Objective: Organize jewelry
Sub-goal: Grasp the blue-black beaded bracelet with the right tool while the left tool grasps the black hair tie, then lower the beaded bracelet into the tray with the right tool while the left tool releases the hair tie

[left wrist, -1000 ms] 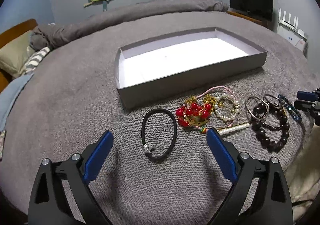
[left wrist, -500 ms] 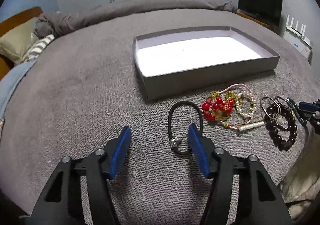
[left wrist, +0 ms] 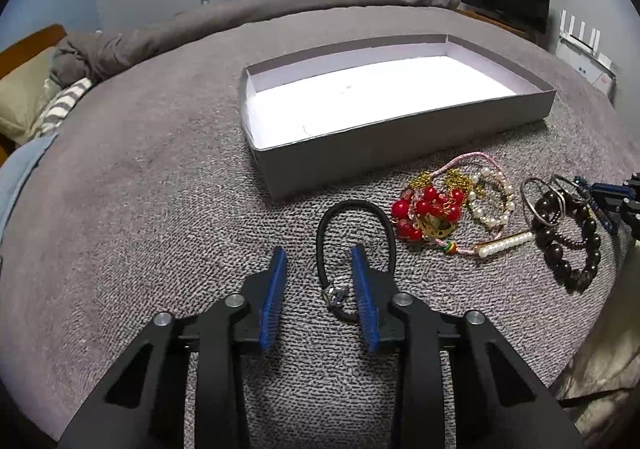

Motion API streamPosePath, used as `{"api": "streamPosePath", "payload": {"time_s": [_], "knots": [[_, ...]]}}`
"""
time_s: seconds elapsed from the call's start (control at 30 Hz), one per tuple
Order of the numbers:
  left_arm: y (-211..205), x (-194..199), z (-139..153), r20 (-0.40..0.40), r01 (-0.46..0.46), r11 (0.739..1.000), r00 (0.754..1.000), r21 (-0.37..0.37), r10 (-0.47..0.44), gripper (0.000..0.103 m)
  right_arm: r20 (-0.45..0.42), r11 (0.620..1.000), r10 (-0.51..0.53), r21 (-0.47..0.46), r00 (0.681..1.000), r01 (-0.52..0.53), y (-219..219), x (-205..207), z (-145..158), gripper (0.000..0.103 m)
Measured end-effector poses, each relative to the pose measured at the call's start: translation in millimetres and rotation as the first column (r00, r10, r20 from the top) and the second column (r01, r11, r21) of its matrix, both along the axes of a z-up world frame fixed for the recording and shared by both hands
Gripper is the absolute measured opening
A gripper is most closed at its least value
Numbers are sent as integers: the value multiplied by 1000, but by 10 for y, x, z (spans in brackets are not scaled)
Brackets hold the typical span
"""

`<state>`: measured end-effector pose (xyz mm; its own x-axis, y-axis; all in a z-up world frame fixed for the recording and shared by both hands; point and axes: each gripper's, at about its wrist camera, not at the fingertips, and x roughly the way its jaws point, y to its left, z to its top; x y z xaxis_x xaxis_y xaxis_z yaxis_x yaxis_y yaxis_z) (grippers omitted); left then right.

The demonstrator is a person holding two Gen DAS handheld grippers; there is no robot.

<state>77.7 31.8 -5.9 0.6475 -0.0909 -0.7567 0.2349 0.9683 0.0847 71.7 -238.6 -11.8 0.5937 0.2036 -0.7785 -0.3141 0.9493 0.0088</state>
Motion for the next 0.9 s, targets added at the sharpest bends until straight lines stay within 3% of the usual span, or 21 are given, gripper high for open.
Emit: {"api": "streamPosePath", "payload": {"time_s": [0.07, 0.13, 0.37, 0.7, 0.9], "knots": [[9, -9, 18, -2, 5, 1000, 1000, -13, -5, 22, 6, 1000, -3, 20, 1000, 3, -25, -11, 21, 8], [35, -13, 43, -5, 8, 999, 1000, -38, -8, 4, 18, 1000, -4, 25, 1000, 3, -34, -12, 52, 8], [122, -37, 118, 8, -1, 998, 1000, -70, 1, 3, 77, 999, -1, 48, 997, -2, -7, 87, 234, 8], [230, -145, 562, 115, -17, 997, 993, -79, 26, 3, 189, 999, 23, 25, 982, -28, 27, 144, 580, 7], [197, -10, 840, 158, 8, 995, 987, -101, 8, 3, 288, 999, 33, 16, 957, -39, 97, 310, 922, 7]]}}
